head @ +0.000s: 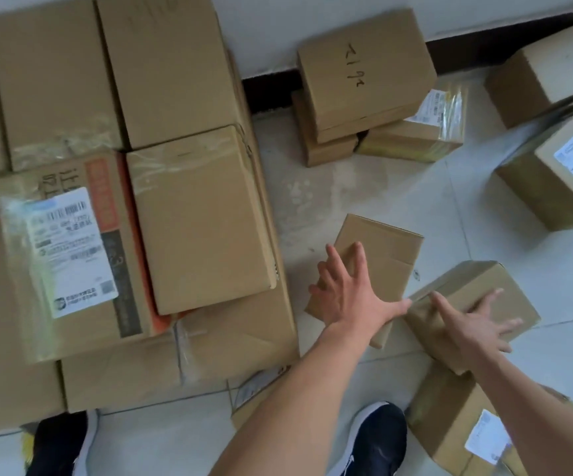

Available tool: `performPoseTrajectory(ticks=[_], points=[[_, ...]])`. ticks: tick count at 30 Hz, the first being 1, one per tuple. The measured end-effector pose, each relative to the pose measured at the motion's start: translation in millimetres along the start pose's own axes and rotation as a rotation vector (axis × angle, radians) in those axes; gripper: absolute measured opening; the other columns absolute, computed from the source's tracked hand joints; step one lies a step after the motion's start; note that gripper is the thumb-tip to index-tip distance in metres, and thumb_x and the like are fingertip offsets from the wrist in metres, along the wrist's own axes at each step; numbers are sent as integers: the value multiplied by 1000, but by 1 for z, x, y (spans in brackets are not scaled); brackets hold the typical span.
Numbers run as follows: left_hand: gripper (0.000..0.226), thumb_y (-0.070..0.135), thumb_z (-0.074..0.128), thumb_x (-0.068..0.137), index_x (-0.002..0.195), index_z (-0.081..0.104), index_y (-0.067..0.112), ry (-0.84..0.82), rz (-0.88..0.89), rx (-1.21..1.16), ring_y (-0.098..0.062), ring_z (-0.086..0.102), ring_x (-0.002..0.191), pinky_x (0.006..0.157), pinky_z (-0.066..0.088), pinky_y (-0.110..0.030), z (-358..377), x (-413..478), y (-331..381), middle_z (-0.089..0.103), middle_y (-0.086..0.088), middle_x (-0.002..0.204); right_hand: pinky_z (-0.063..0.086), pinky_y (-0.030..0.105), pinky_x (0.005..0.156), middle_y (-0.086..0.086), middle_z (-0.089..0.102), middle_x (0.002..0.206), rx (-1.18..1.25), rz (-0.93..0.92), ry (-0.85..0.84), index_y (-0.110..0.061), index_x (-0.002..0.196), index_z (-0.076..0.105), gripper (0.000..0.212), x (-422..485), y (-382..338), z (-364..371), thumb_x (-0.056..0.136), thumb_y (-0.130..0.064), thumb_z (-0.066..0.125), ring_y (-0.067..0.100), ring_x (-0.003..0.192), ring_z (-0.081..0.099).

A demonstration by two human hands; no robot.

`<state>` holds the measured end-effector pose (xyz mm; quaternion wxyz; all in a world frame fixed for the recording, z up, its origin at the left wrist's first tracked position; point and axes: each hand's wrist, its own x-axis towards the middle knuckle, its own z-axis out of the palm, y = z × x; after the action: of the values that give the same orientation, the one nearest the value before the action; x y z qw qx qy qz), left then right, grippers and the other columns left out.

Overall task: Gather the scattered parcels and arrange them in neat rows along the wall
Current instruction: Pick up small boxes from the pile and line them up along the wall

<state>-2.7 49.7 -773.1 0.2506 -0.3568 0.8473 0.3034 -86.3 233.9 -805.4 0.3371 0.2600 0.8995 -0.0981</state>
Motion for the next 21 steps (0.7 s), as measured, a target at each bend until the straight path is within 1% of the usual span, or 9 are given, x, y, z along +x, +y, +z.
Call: performPoseTrajectory(ticks=[3, 5, 7, 9, 11, 14, 18, 21], points=[[130, 90, 55, 55, 152, -11, 33, -8, 30, 4, -44, 6, 144, 107, 22, -63, -6, -5, -5, -18, -15, 160, 27, 66, 105, 17, 2, 162, -97, -73, 107, -44, 152, -3, 117, -20, 1, 1, 60, -90, 53, 53, 137, 21], [129, 92, 52, 55, 153, -7, 31, 1, 6, -54, -43, 9, 142, 104, 25, -62, -18, -24, 1, -14, -16, 161, 28, 63, 104, 16, 10, 160, -183, -125, 179, -41, 152, 6, 118, -47, 0, -7, 53, -95, 42, 48, 136, 25], [129, 94, 49, 56, 154, -5, 29, -17, -13, -71, -43, 10, 141, 104, 25, -61, -41, -52, 12, -11, -16, 161, 28, 60, 103, 15, 11, 160, -258, -197, 251, -39, 151, 10, 115, -83, 0, -25, 54, -96, 37, 45, 135, 26], [128, 94, 46, 57, 154, -5, 28, -40, 1, -31, -42, 10, 141, 104, 25, -59, -75, -81, 26, -10, -16, 161, 28, 59, 102, 13, 9, 159, -297, -238, 309, -38, 150, 12, 111, -124, -4, -59, 57, -94, 35, 43, 134, 25], [127, 94, 46, 59, 154, -5, 28, -35, 30, 8, -42, 11, 141, 104, 27, -57, -123, -112, 39, -10, -17, 161, 28, 58, 102, 12, 10, 159, -290, -266, 369, -39, 150, 13, 109, -169, -13, -105, 57, -92, 34, 42, 134, 25], [125, 94, 44, 59, 153, -5, 28, 27, 77, 15, -41, 13, 142, 104, 30, -56, -205, -161, 50, -7, -17, 161, 31, 55, 99, 11, 9, 159, -300, -347, 462, -40, 150, 13, 107, -248, -39, -170, 58, -91, 34, 39, 133, 23], [123, 95, 42, 59, 152, -3, 28, 137, 86, -36, -41, 15, 142, 106, 34, -55, -314, -216, 37, -3, -16, 160, 33, 53, 98, 11, 7, 159, -299, -440, 540, -38, 151, 11, 107, -362, -85, -225, 59, -90, 34, 38, 133, 21], [123, 96, 41, 60, 152, -7, 30, 182, 30, -39, -41, 13, 144, 108, 30, -56, -389, -247, 1, -7, -15, 161, 33, 54, 100, 12, 2, 159, -317, -520, 538, -37, 152, 7, 108, -448, -120, -229, 62, -91, 35, 41, 136, 17]])
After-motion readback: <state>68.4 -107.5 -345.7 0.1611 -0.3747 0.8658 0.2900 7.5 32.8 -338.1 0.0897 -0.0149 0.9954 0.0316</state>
